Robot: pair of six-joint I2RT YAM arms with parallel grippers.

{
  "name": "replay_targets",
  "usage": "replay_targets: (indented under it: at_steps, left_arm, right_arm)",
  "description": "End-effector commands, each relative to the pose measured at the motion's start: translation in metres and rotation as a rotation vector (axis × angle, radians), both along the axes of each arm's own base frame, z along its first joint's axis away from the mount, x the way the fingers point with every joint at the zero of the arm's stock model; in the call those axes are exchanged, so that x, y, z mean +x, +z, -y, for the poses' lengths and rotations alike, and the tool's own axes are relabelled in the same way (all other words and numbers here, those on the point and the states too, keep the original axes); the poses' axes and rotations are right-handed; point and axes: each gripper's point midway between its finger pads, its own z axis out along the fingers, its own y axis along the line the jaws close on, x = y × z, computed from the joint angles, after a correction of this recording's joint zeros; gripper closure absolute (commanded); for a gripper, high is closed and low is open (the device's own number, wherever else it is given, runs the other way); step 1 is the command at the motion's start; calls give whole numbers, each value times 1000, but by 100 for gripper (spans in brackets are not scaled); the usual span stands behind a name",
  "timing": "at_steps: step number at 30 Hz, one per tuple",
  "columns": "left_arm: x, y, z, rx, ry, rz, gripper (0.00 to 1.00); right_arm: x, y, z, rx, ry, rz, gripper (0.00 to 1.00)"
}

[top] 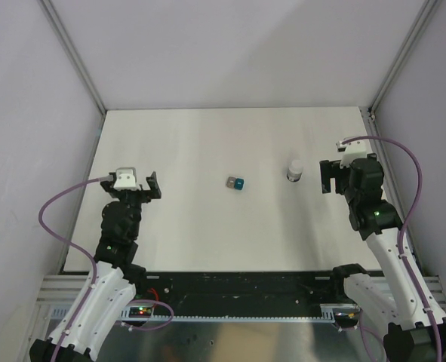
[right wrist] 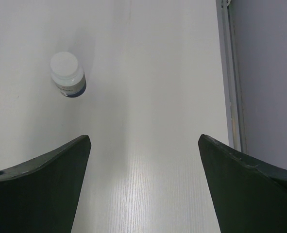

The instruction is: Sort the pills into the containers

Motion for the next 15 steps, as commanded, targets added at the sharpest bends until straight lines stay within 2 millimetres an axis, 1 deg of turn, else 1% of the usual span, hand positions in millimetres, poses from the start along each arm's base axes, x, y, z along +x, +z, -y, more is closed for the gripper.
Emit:
replay_targets:
  at_steps: [1, 15]
  left_arm:
    - [0, 10, -5, -27, 25, 47, 0]
    - [0, 7, -4, -19, 19, 41, 0]
  right_arm:
    - [3, 10, 1, 5, 0, 47, 1]
    - [2, 10, -1, 4, 11, 46, 1]
